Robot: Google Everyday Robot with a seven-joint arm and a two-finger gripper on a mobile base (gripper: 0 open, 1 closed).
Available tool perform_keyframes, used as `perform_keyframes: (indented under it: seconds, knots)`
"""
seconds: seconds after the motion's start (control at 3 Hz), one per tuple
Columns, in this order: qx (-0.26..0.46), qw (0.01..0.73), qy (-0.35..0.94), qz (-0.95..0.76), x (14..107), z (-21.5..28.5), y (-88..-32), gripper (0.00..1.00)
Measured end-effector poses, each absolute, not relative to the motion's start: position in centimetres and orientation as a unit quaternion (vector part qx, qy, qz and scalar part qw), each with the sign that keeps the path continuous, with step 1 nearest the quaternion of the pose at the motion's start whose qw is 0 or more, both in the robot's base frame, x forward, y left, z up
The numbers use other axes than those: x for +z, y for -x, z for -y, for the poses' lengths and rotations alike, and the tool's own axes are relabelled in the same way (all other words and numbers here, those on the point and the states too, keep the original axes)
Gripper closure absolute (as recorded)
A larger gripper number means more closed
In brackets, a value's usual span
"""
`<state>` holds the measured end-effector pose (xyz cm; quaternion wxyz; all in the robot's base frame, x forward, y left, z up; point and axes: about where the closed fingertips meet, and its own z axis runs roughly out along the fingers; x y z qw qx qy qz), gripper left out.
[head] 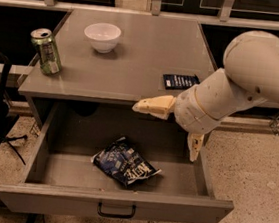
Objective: Pick blue chip bag from top drawer and place on counter
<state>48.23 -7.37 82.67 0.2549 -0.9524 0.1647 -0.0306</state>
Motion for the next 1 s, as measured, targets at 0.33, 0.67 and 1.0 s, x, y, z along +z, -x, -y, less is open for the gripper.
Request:
perform_keyframes:
  seconds: [0.33, 0.67, 1.0]
  knots:
    - [-0.021, 0.256, 0.950, -0.175, 80.3, 7.2, -48.3, 0.00]
    - [-0.006, 0.261, 0.947, -0.186, 77.9, 6.8, -48.2, 0.00]
    - [0.017, 0.273, 0.941, -0.200, 74.9, 5.8, -48.0, 0.00]
